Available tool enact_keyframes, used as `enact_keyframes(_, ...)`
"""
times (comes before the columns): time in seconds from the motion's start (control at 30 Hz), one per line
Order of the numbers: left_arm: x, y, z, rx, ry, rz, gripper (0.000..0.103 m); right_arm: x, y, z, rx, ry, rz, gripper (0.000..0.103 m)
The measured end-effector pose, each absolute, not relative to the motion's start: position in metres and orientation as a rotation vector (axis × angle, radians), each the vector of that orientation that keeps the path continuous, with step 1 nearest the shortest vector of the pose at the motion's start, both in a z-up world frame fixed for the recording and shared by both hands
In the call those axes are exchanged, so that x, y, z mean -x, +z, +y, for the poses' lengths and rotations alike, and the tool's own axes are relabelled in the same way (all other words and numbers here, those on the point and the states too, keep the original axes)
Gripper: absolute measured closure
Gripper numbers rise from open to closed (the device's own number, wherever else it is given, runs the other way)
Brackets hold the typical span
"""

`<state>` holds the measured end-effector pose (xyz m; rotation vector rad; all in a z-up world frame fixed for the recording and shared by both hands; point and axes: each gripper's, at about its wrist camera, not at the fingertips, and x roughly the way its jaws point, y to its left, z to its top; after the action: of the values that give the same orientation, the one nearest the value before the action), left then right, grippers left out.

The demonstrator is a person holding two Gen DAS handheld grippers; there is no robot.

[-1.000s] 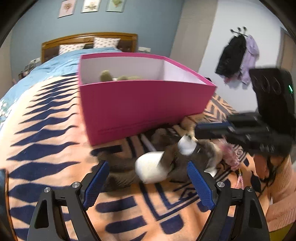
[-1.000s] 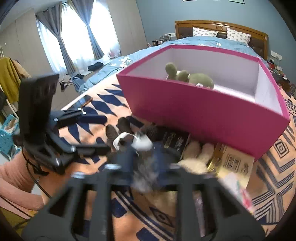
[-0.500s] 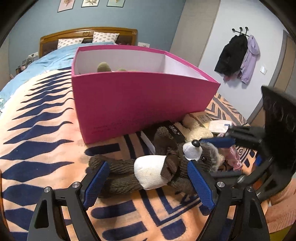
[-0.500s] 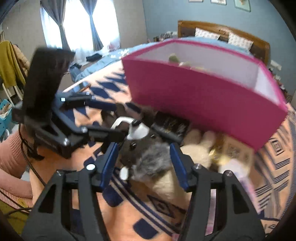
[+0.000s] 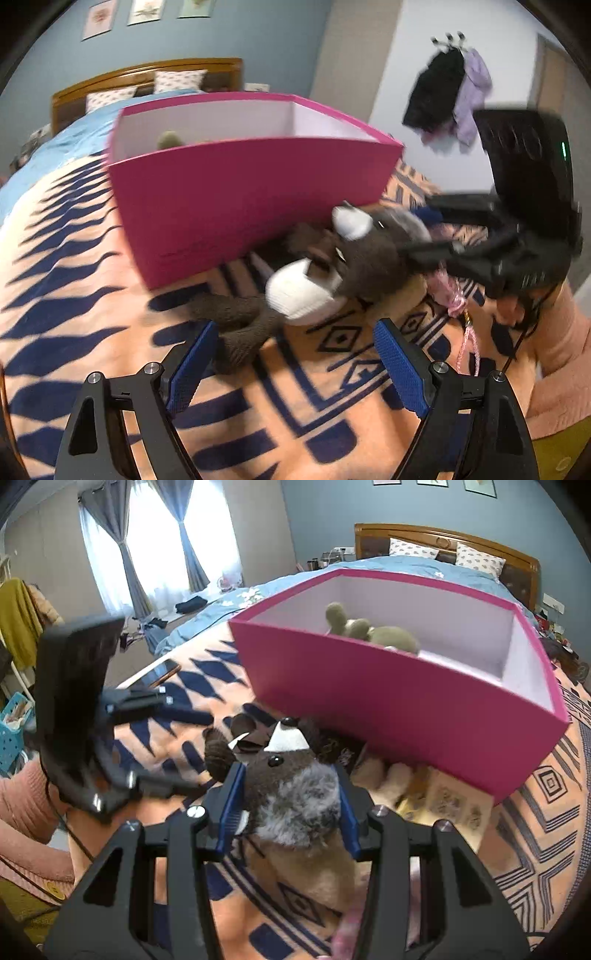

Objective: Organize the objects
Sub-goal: 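Lift the brown plush dog with the right gripper over the box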

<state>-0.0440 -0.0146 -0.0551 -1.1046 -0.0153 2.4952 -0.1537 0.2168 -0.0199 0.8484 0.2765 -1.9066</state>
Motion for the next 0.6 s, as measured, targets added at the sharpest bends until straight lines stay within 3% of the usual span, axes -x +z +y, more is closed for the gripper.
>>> enact_keyframes(0.1,0.049,-0.057,0.0,1.127,2.505,0.079,0.021,0.162,-0.019,0.222,-0.872,-1.898,0.235,0.055)
enact_keyframes(0.17,0.056,-0.058,0.005,1.158,2.5,0.104,0.047,0.164,-0.019,0.224,-0.881,-1.895,0.216,0.054)
enact_keyframes(0.27,0.064,-0.058,0.003,1.188,2.488,0.081,0.056,0.171,-0.02,0.231,-0.909,-1.906,0.149,0.052)
enact_keyframes(0.4,0.059,-0.055,0.001,1.178,2.483,0.057,0.06,0.166,-0.019,0.234,-0.924,-1.966,0.146,0.041)
enact_keyframes(0.53,0.053,-0.054,0.001,1.174,2.481,0.04,0.061,0.152,-0.014,0.231,-0.873,-1.999,0.215,0.041)
enact_keyframes(0.6,0.05,-0.053,0.001,1.172,2.482,0.038,0.061,0.15,-0.015,0.23,-0.865,-2.009,0.232,0.049)
